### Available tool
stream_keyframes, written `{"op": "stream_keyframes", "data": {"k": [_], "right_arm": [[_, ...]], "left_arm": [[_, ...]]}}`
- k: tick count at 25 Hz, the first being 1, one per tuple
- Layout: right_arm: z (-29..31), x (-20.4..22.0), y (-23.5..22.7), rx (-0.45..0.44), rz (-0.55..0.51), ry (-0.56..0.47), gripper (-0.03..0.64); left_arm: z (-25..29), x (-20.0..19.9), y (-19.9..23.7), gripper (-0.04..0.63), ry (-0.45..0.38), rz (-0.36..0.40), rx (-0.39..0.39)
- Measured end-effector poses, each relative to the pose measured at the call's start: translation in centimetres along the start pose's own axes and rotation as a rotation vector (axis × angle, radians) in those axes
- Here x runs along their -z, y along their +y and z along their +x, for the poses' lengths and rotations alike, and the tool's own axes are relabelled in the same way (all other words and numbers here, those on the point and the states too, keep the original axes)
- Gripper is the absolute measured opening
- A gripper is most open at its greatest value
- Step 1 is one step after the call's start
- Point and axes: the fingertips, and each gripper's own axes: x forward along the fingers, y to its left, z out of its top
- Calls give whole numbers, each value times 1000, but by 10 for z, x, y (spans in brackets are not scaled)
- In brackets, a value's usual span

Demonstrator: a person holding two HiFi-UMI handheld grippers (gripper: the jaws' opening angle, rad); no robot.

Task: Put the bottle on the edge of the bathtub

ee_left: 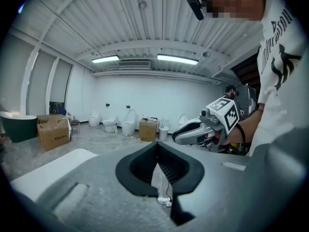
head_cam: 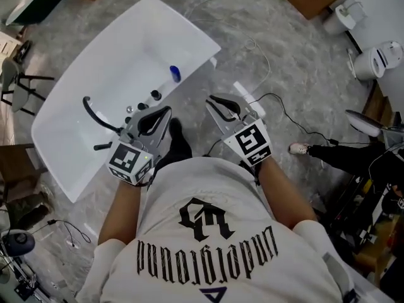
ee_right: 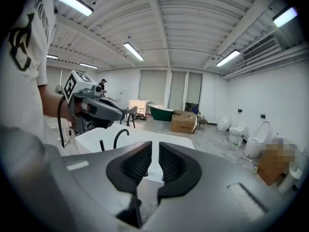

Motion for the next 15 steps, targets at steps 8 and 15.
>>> {"op": "stream_keyframes", "data": {"k": [8,15], "right_arm": [[-23,-22,2,13,-5,-49,1],[-52,-34,23,-31,-7,-83,2]], "left_arm": [[-20,-25,-14,6,-35,24,3],[-54,-27,-40,6,-23,11,-46]]}}
